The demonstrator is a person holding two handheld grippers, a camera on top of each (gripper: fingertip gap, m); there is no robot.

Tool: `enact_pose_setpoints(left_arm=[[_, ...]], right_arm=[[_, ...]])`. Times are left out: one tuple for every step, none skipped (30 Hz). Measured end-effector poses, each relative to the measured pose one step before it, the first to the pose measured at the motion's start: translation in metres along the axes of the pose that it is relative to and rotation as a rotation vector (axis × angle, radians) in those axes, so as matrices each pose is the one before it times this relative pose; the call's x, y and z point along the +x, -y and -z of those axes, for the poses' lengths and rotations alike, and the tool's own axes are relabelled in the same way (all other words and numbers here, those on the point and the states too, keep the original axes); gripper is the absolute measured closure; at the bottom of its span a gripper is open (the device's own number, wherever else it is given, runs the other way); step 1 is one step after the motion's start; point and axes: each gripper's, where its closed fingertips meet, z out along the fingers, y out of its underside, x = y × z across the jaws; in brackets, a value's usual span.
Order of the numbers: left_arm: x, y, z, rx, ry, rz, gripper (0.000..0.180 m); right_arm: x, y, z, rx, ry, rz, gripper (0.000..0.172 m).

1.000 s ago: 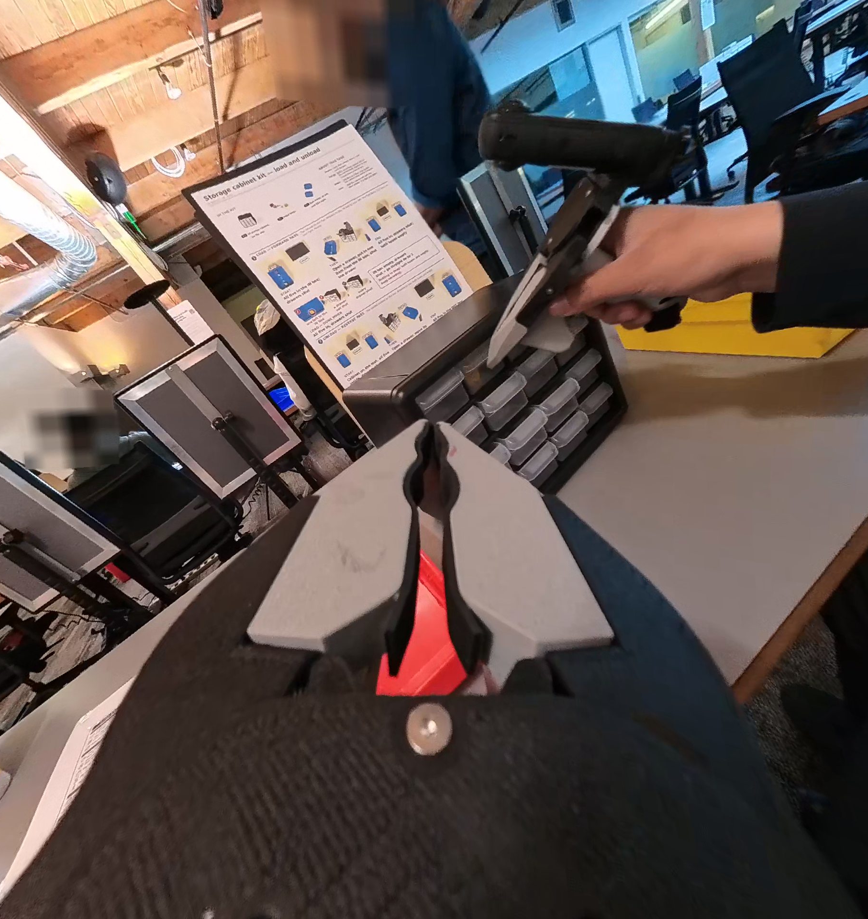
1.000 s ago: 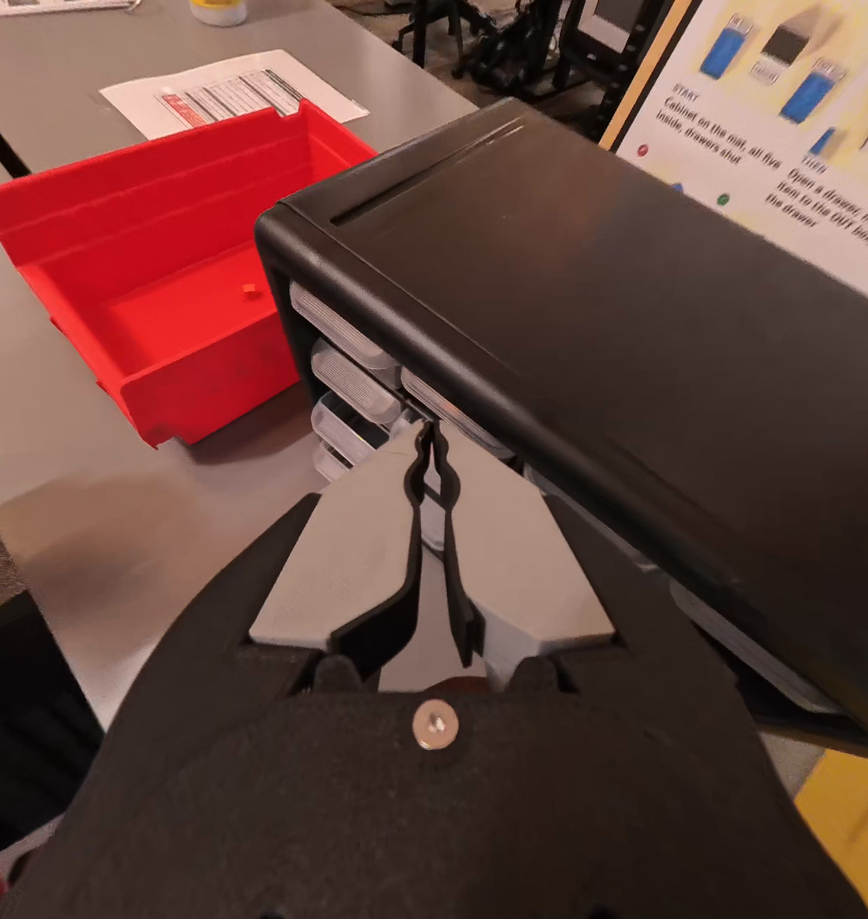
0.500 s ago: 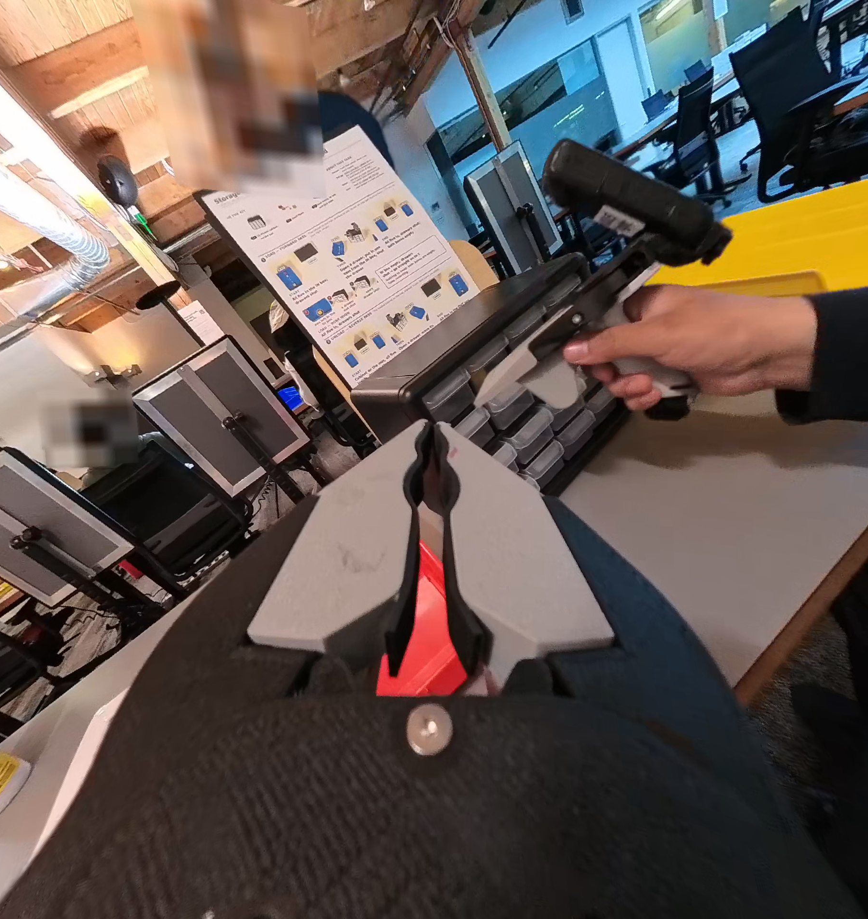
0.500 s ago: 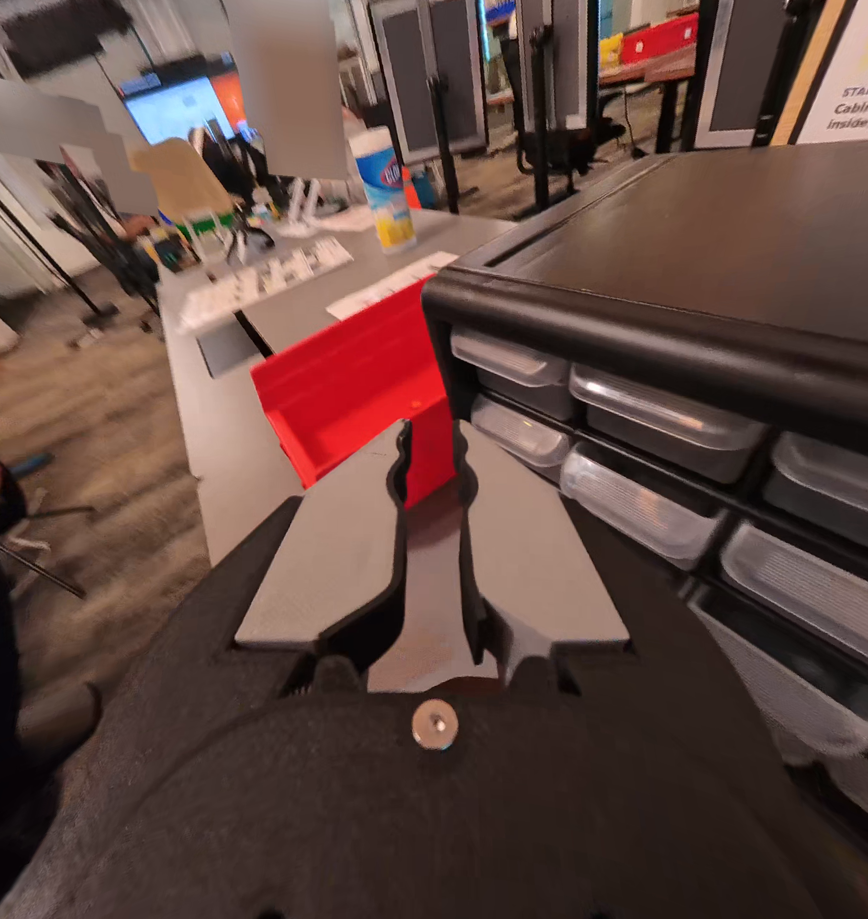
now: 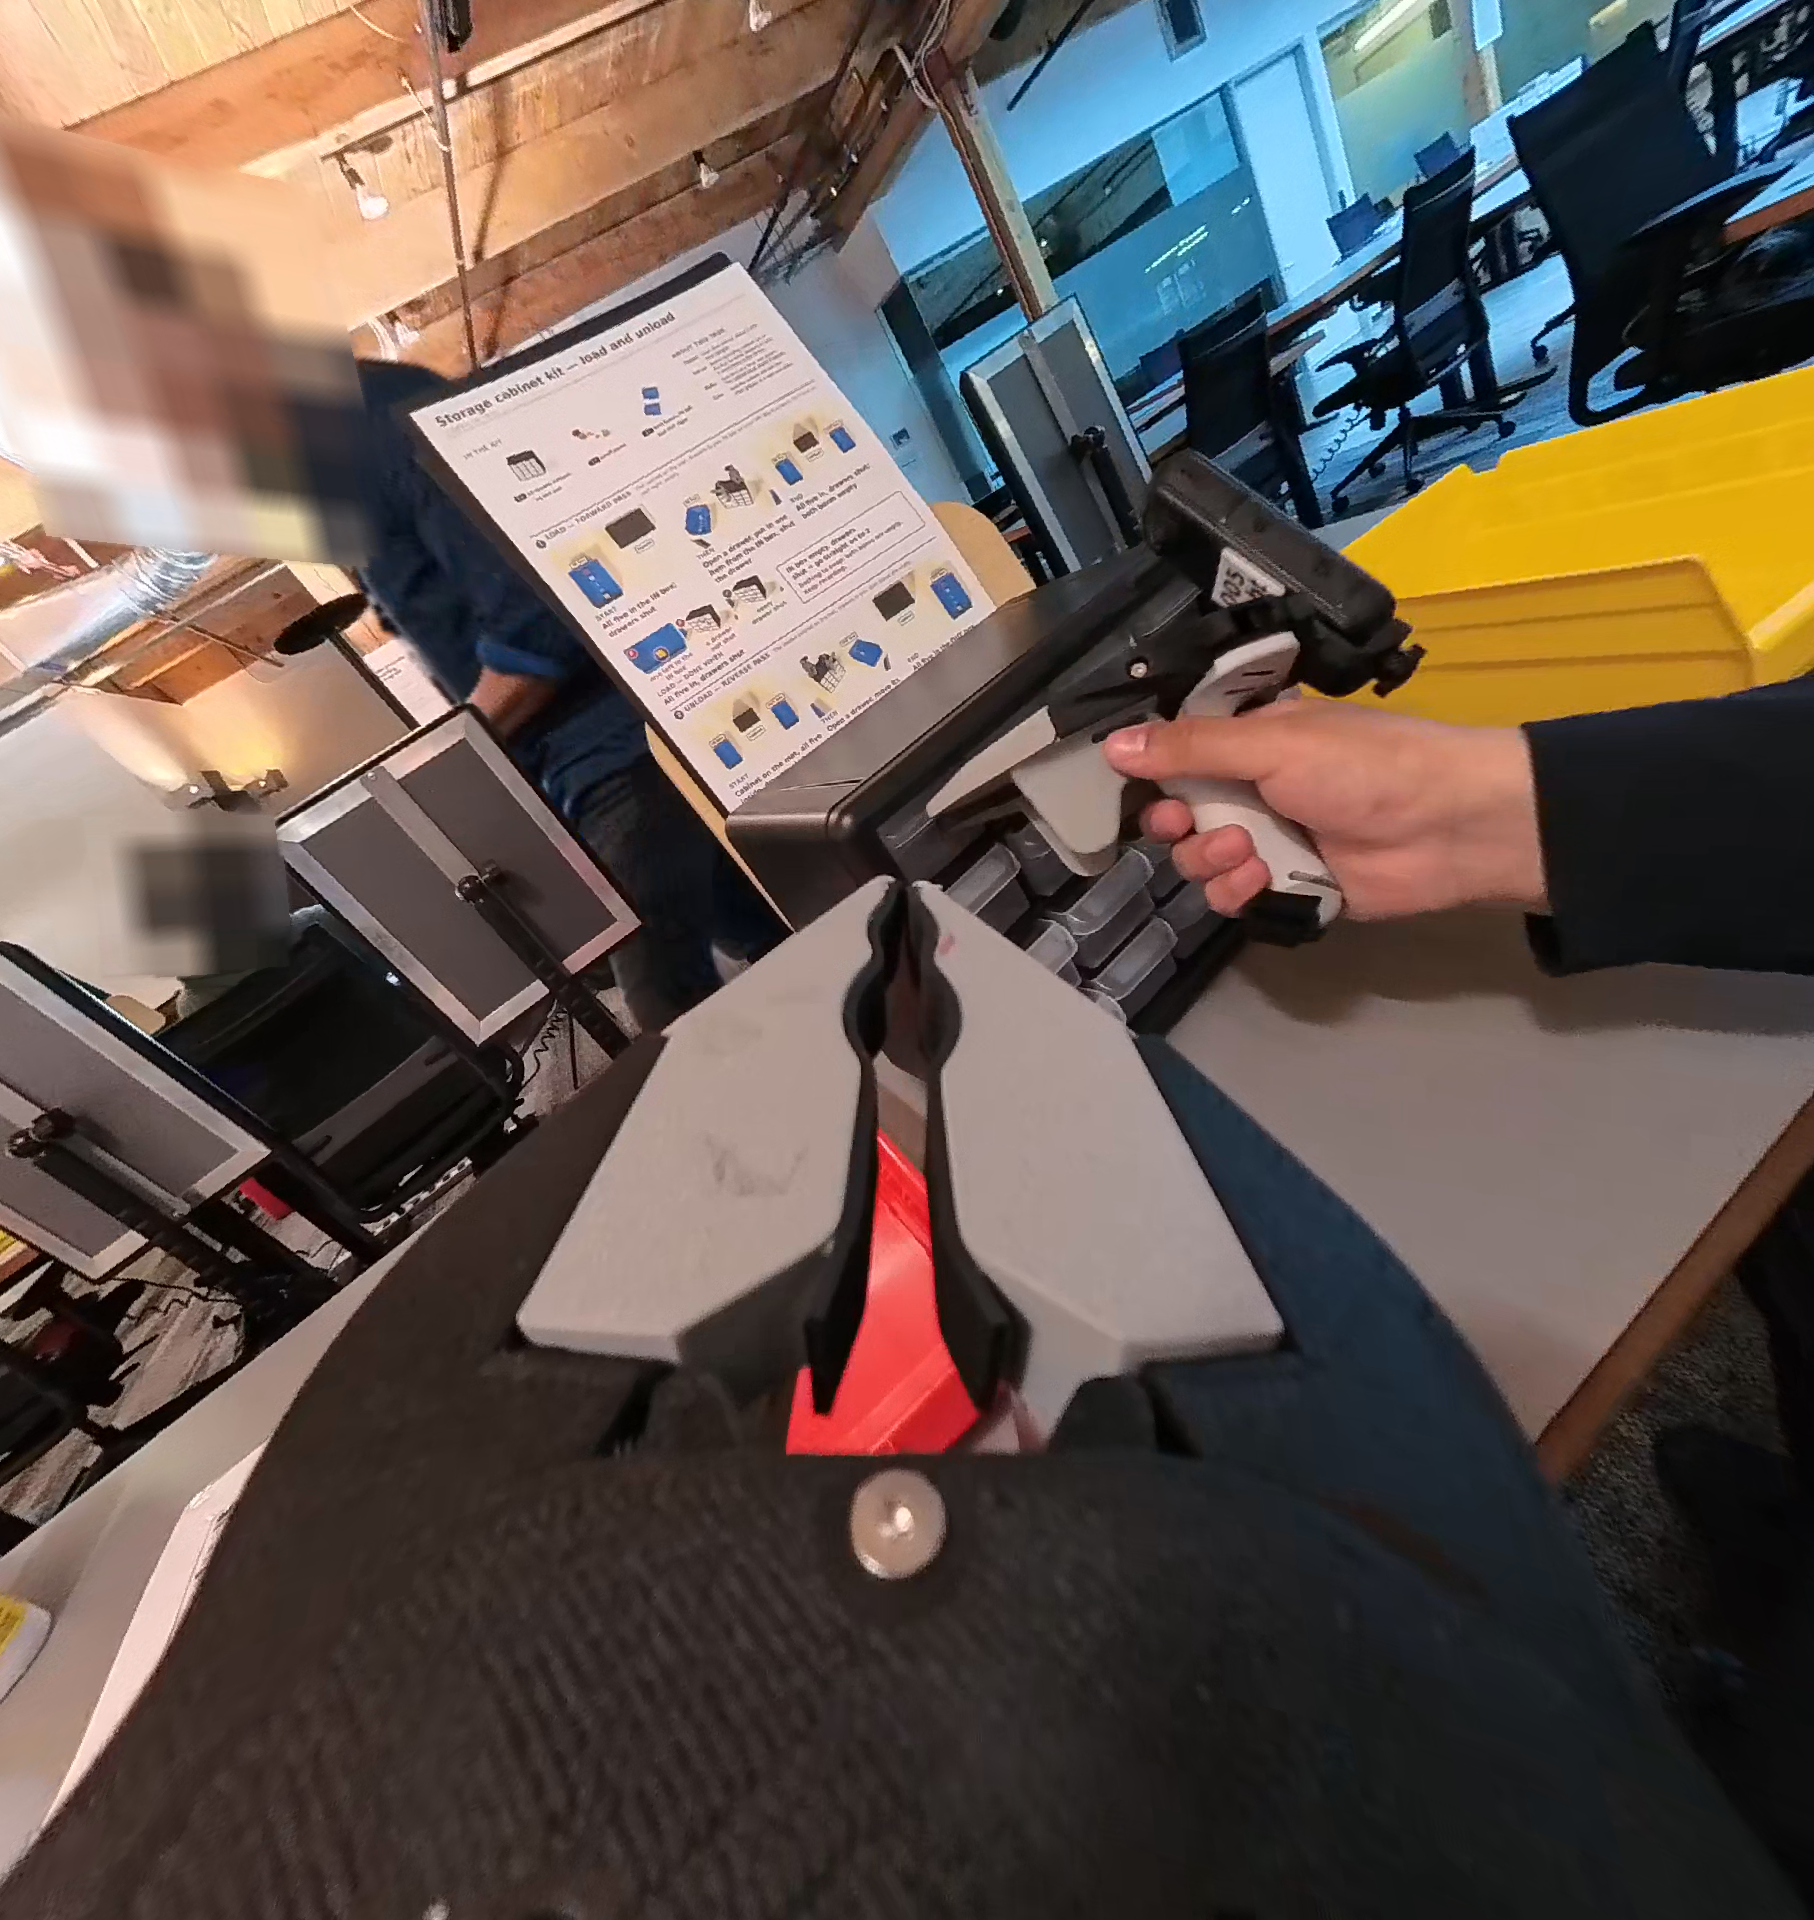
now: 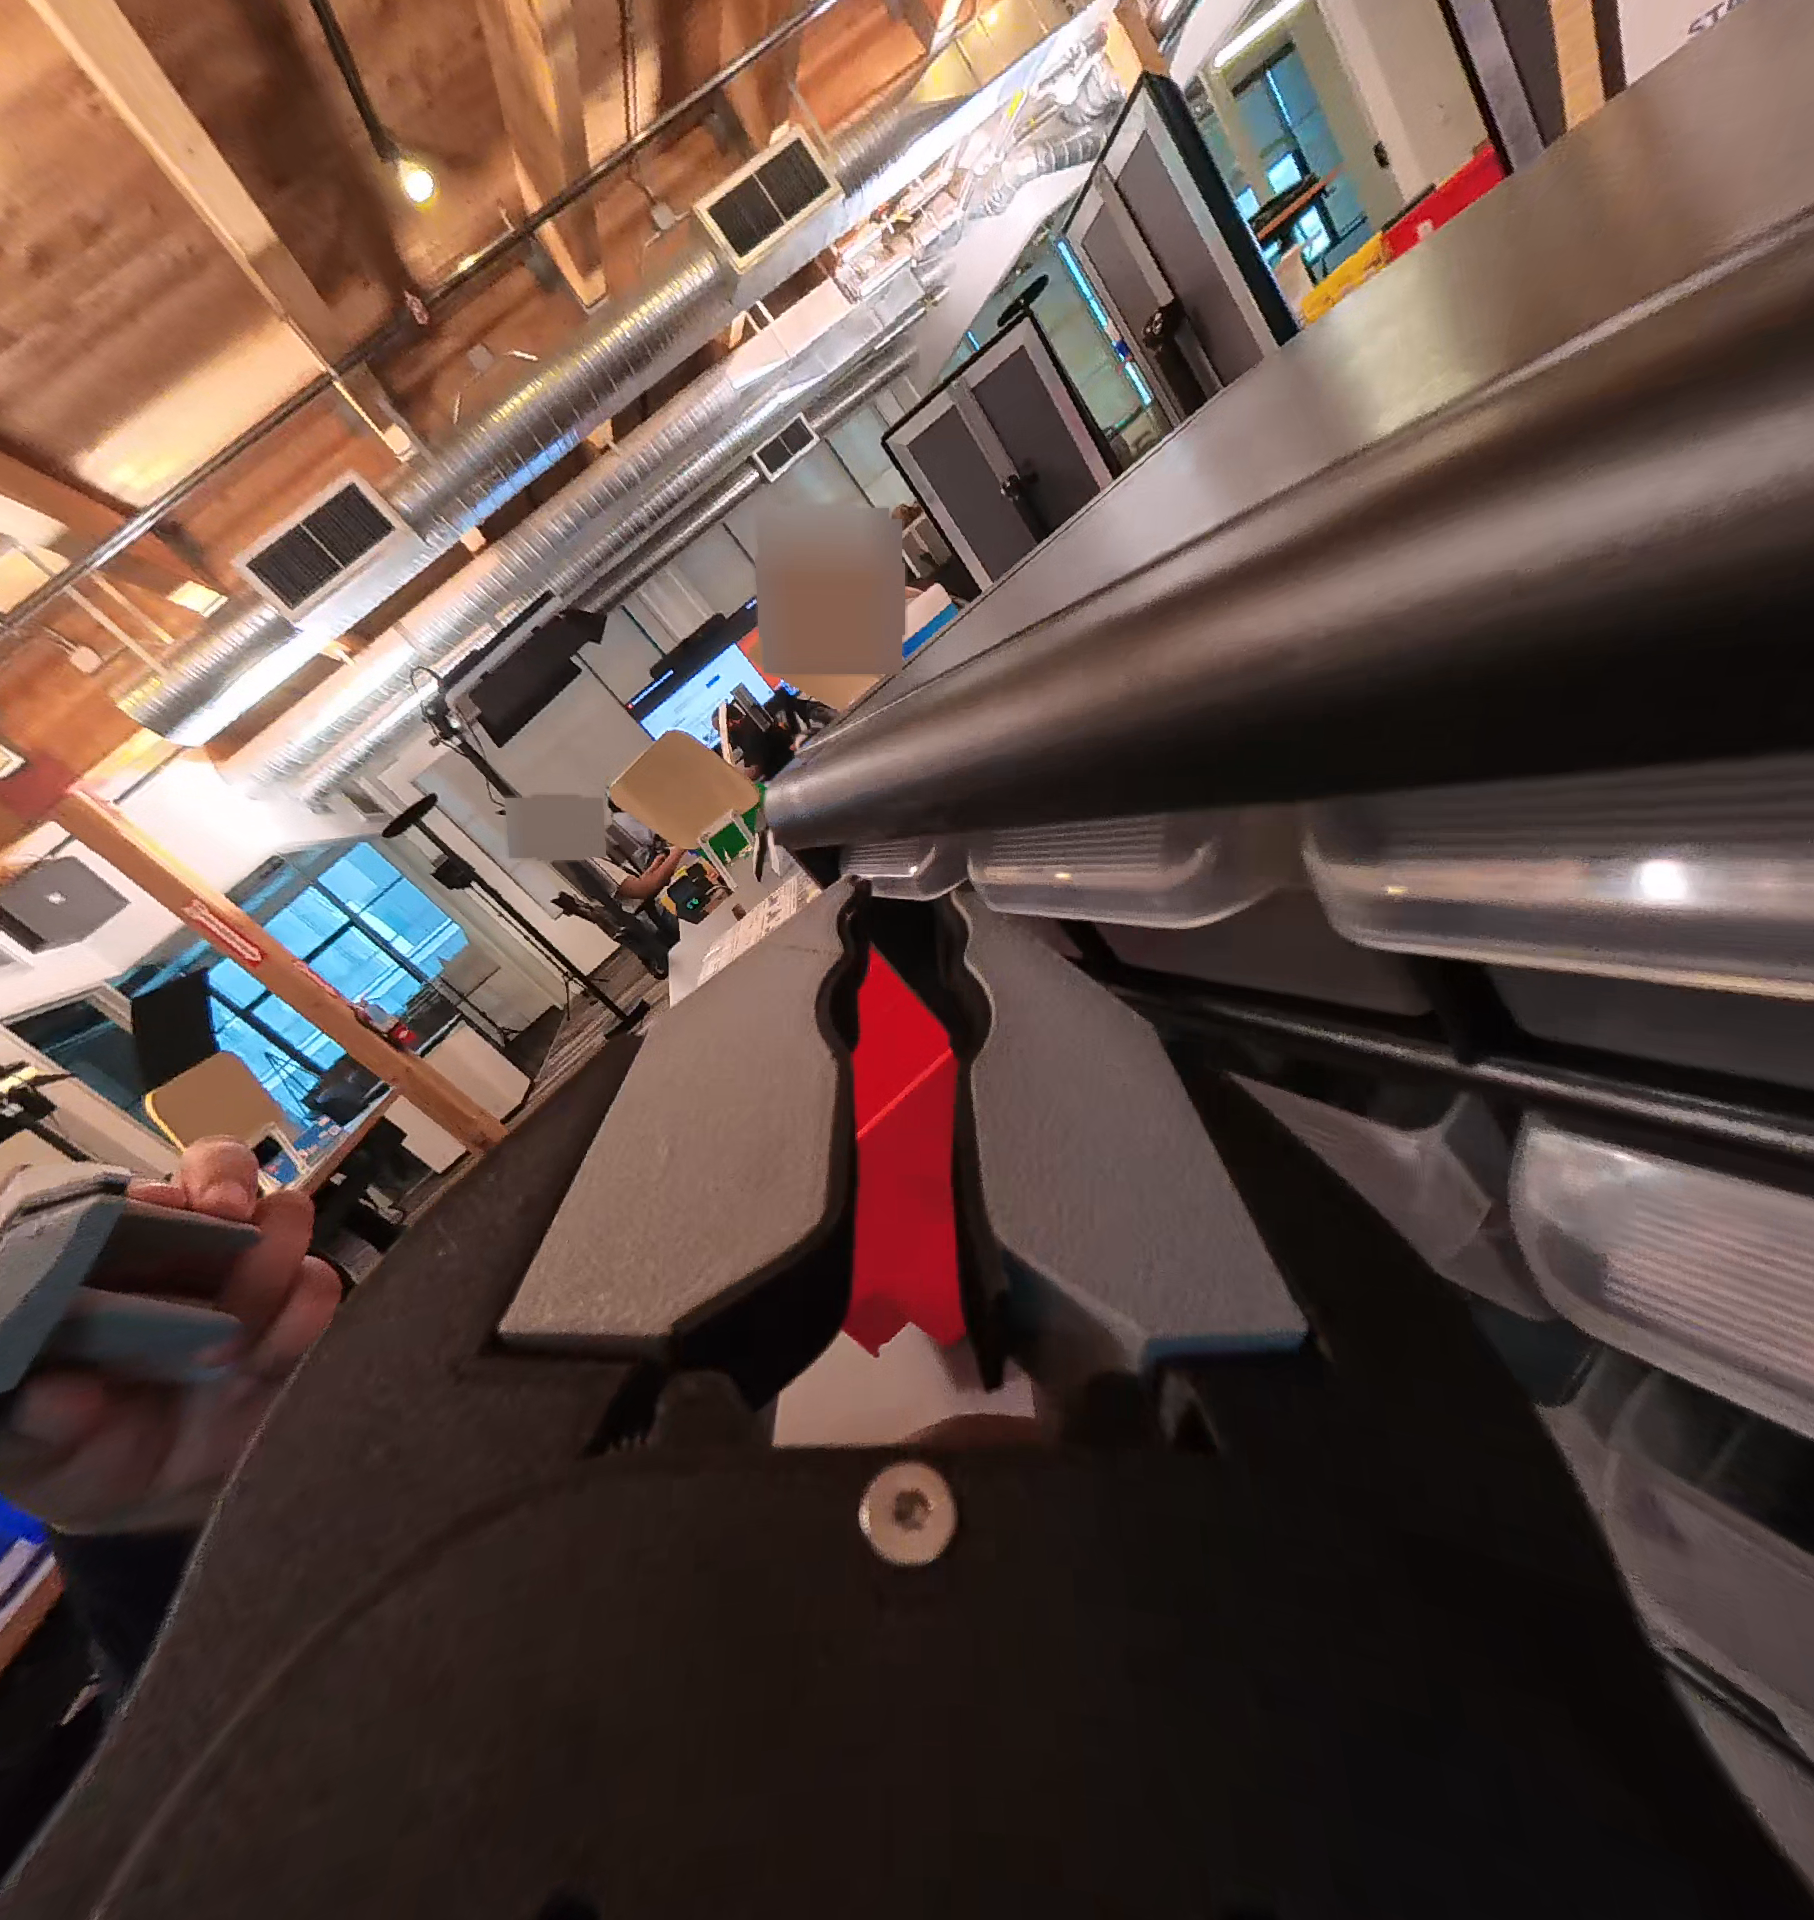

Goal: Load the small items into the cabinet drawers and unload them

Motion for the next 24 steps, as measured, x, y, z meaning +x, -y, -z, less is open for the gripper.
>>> enact_pose_setpoints(left_arm=[[-0.0004, 0.00019, 0.00035, 0.0011, 0.0006, 0.0009, 0.18], [-0.00056, 0.0002, 0.00038, 0.0013, 0.0006, 0.0022, 0.18], [-0.0005, 0.00021, 0.00015, 0.0019, 0.0011, 0.0025, 0.18], [-0.00026, -0.00001, 0.00004, 0.0008, -0.0001, 0.0021, 0.18], [-0.00005, -0.00022, 0.00001, -0.0009, -0.0005, 0.0006, 0.18], [-0.00004, -0.00021, -0.00007, -0.0014, 0.0008, -0.0014, 0.18], [0.00029, 0.00003, 0.0001, -0.001, 0.0, -0.0029, 0.18], [0.00035, 0.00032, 0.00023, 0.0001, -0.0004, -0.0026, 0.18], [0.00023, 0.00058, 0.00021, 0.0012, -0.0003, -0.0012, 0.18], [-0.0001, 0.00063, 0.00027, 0.0021, 0.0005, 0.0007, 0.18], [-0.0001, 0.00053, 0.00027, 0.0017, 0.0001, 0.0011, 0.18], [-0.0002, 0.00034, 0.00033, 0.001, 0.0008, 0.0003, 0.18], [-0.00012, 0.00036, 0.00027, 0.0008, 0.0007, -0.0003, 0.18], [-0.00025, 0.00038, 0.0003, 0.0013, 0.001, -0.0001, 0.18], [-0.00017, 0.00028, 0.00022, 0.0009, 0.0003, 0.0007, 0.18], [0.00007, 0.00018, 0.00018, 0.0004, -0.0003, 0.0006, 0.18], [-0.00003, 0.00026, 0.00019, 0.0006, 0.0003, -0.0007, 0.18], [-0.00004, 0.00023, 0.00035, 0.0001, 0.0005, -0.0015, 0.18], [-0.00019, 0.0003, 0.0003, 0.0003, 0.0009, -0.0008, 0.18], [-0.00019, 0.00042, 0.00038, 0.0016, 0.0006, 0.0003, 0.18], [-0.00024, 0.0004, 0.0003, 0.0022, 0.0002, 0.0012, 0.18], [-0.00038, 0.00017, 0.00022, 0.0012, 0.0002, 0.0014, 0.18], [-0.00024, -0.0001, 0.0, 0.0004, 0.0003, 0.001, 0.18], [-0.00013, -0.00046, -0.00017, -0.0003, -0.0005, 0.0014, 0.18]], right_arm=[[-0.00001, -0.00004, 0.00008, 0.0029, 0.0027, 0.0094, 0.164], [0.00007, 0.00001, -0.00007, 0.0041, -0.0002, 0.0071, 0.164], [0.0, -0.00003, -0.00006, 0.004, -0.0006, 0.0009, 0.165], [-0.00041, -0.00038, -0.0001, 0.0009, 0.0011, -0.0039, 0.165], [-0.0007, -0.00081, -0.00018, -0.0025, 0.0022, -0.0053, 0.166], [-0.00046, -0.001, 0.00012, -0.0033, -0.0001, -0.0042, 0.168], [-0.00044, -0.00092, 0.00039, -0.0036, -0.001, -0.0025, 0.169], [-0.00072, -0.00083, 0.00073, -0.0043, 0.0004, -0.0018, 0.169], [-0.00102, -0.00098, 0.00095, -0.0042, 0.0016, -0.0002, 0.169], [-0.00138, -0.00081, 0.00108, -0.0035, 0.0018, 0.0011, 0.17], [-0.00162, -0.00095, 0.00119, -0.0031, 0.0011, 0.0027, 0.17], [-0.00146, -0.00103, 0.00136, -0.0026, -0.0011, 0.004, 0.17], [-0.00133, -0.00083, 0.00109, -0.0024, -0.0017, 0.0031, 0.169], [-0.00122, -0.0009, 0.00091, -0.0035, -0.0008, -0.0002, 0.169], [-0.00124, -0.00088, 0.00085, -0.0036, 0.0008, -0.003, 0.169], [-0.0014, -0.0008, 0.0008, -0.0019, 0.0017, -0.0029, 0.169], [-0.0016, -0.00103, 0.00082, -0.0015, 0.0031, -0.0021, 0.169], [-0.00168, -0.0012, 0.00095, -0.0009, 0.0039, -0.0014, 0.17], [-0.00174, -0.00121, 0.00088, -0.0005, 0.0042, -0.0007, 0.17], [-0.00178, -0.00115, 0.001, -0.0004, 0.0046, -0.001, 0.17], [-0.00171, -0.001, 0.00122, 0.0, 0.0046, -0.001, 0.17], [-0.00149, -0.00073, 0.00136, 0.0007, 0.0041, -0.0014, 0.17], [-0.00128, -0.00058, 0.00128, 0.0008, 0.0038, -0.0038, 0.17], [-0.00111, -0.00049, 0.00129, 0.0022, 0.0037, -0.0063, 0.17]])
